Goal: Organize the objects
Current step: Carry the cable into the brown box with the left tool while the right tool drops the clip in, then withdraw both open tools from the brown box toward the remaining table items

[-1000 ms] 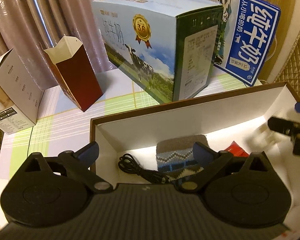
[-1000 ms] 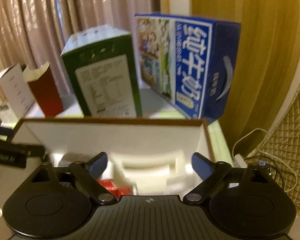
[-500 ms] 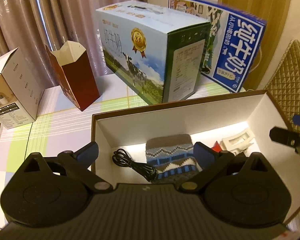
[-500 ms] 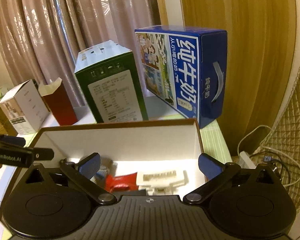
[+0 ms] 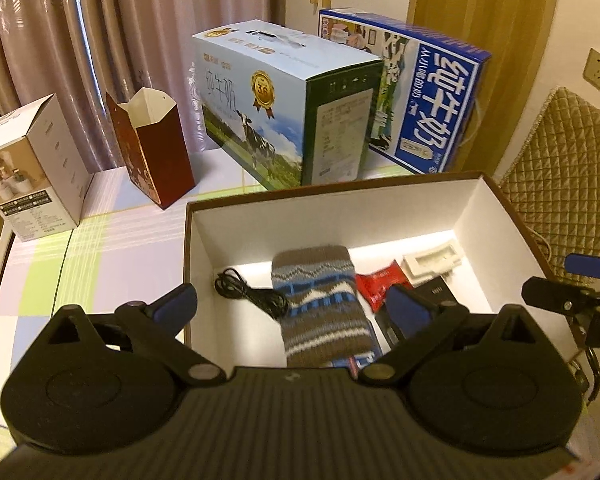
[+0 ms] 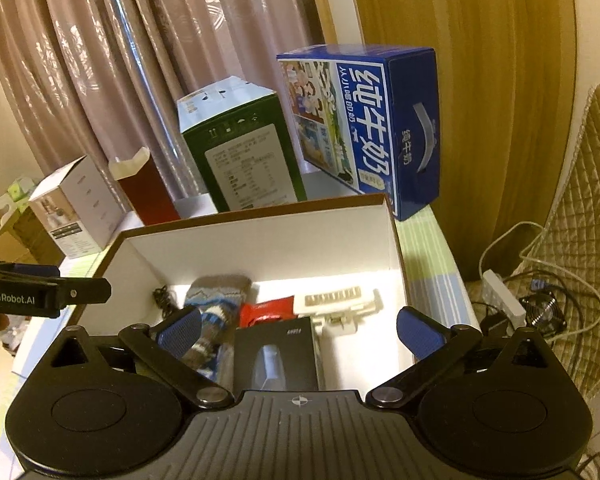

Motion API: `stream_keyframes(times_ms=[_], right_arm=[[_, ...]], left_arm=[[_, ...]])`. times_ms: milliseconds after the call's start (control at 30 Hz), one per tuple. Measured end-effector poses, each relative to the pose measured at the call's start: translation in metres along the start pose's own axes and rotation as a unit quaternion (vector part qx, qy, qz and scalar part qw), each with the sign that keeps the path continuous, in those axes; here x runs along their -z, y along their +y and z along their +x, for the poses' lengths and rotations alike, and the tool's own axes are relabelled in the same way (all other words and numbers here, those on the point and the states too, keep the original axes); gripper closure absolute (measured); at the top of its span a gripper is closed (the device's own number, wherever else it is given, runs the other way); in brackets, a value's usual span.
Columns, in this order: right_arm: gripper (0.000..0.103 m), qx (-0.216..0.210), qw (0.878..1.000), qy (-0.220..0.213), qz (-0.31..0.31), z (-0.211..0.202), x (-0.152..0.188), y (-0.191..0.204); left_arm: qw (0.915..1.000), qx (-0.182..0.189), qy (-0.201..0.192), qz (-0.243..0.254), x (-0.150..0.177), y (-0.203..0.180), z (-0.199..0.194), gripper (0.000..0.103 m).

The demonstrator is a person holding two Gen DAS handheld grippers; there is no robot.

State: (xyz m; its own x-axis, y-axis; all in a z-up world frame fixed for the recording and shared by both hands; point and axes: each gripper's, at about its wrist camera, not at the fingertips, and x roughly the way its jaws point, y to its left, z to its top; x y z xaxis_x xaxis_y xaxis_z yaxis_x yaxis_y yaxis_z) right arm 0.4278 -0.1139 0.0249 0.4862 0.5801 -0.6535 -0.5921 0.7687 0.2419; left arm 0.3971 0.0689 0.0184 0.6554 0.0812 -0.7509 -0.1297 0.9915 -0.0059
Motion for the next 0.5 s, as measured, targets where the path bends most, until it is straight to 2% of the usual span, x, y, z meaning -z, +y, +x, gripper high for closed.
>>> stream_keyframes(times_ms=[500], right_arm=[[0.002,-0.004,1.000,-0.006,0.004,-0.051,0.020,0.013]], left_arm=[[0.9999,-0.002,-0.009,-0.013,0.036,-0.003,-0.062,0.003]])
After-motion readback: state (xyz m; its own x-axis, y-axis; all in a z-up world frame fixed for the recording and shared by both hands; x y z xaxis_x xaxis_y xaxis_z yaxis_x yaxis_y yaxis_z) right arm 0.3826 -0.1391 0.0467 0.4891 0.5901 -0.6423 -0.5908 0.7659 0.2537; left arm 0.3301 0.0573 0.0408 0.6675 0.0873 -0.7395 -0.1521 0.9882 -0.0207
